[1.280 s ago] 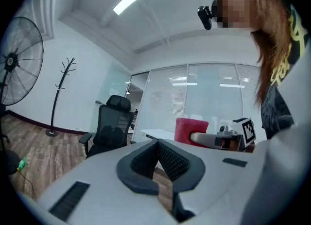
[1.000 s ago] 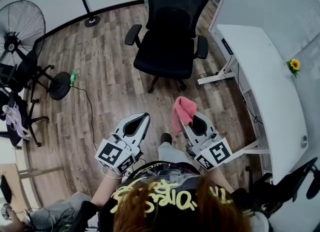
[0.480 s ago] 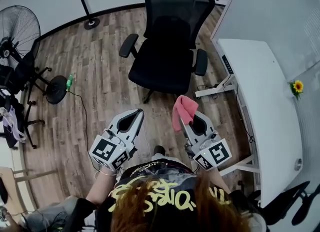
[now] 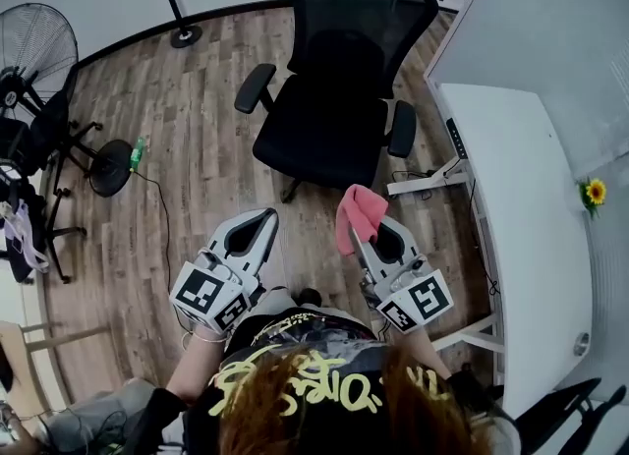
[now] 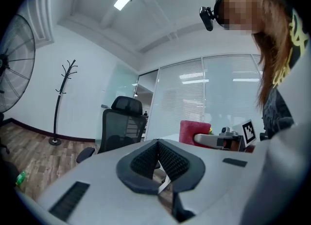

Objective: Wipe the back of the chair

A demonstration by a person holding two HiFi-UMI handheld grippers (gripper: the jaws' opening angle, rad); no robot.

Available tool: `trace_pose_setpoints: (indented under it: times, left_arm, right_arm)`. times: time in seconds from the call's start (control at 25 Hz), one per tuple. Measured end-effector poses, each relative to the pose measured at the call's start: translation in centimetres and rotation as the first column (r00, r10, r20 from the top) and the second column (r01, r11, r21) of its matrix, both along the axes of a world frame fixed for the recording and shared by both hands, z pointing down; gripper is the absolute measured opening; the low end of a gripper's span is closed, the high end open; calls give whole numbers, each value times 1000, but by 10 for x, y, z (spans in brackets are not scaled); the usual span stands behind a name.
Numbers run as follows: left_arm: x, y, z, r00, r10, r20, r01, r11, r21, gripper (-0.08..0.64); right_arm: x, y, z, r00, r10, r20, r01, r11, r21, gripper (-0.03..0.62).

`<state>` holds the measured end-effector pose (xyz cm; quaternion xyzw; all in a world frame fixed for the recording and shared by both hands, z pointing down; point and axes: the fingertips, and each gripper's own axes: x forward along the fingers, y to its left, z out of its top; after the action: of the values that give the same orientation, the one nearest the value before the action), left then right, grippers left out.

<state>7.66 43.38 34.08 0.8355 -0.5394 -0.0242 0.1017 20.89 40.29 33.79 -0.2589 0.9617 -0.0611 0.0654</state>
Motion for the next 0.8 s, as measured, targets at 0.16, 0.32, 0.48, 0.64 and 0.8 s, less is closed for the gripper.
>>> trace_pose_setpoints:
  times: [0.16,0.32,0.48,0.64,0.8]
  left_arm:
    - [-3,-12,1,1000,13,-6,-13,1000,1,-9]
    - [-6,-28,-8,999,32,-2,-32,999,14,-9]
    - [-13,-39,-12,999,32,6,-32,999,13,-9]
    - [-14,-47,-11,1000,13,10,-13,1000,29,-9]
    - [-20,-55,-7,1000,-11,-14,11,1000,29,-9]
  right_arm:
    - [-6,-6,2,1000,0,-11,0,1000,-1,67]
    - [-8,-21,-4,1000,16,-12,-16,1000,1,67]
    - [-14,-33,-10,1000,15,-5,-15,1000,8,67]
    - [-12,-38,-8,1000,1,-11,-1,1000,15,67]
    - [-16,-46,3,999,-17,-32,17,1000,-8,67]
